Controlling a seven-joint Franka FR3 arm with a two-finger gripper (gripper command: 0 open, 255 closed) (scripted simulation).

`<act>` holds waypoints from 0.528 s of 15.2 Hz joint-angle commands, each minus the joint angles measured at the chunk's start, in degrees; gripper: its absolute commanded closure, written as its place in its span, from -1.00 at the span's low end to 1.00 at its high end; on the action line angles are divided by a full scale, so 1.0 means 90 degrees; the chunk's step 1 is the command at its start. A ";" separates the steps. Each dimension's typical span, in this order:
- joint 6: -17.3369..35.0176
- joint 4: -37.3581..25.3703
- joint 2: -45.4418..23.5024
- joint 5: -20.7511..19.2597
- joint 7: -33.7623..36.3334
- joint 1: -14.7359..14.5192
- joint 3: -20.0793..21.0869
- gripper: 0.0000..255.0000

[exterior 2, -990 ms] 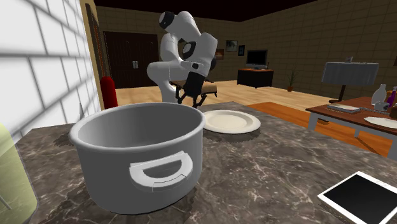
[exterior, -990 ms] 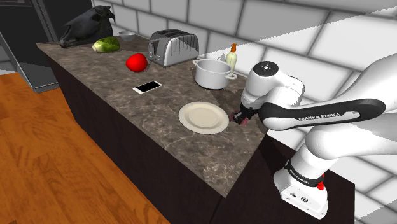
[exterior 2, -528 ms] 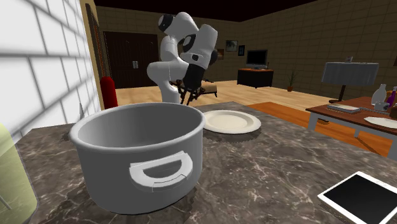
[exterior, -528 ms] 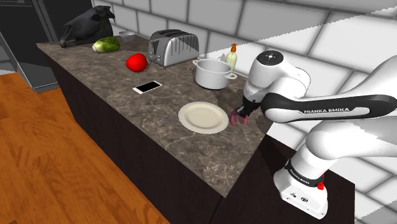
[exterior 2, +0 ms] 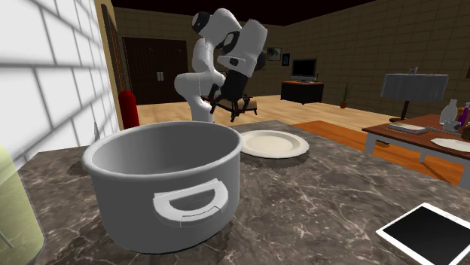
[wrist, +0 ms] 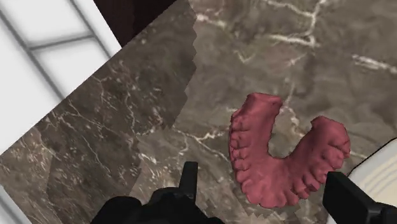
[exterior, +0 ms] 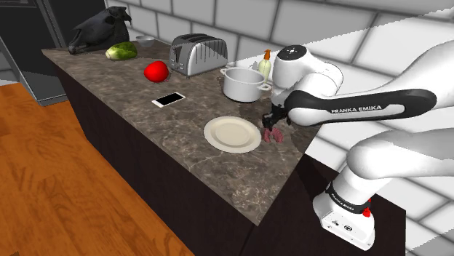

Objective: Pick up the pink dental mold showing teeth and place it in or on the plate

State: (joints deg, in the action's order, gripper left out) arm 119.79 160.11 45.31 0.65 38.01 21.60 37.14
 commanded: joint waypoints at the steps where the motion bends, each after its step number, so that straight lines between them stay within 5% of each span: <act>1: -0.0806 -0.1256 -0.1281 0.0084 0.2021 0.1360 0.0913 -1.00; 5: -0.2341 -0.3556 -0.4183 -0.0249 0.6326 0.4131 0.2540 -1.00; 8: -0.2190 -0.3405 -0.4248 -0.0281 0.6418 0.3992 0.2385 -1.00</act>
State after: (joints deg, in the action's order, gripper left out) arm 100.07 129.56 7.95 -1.78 94.11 57.00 58.49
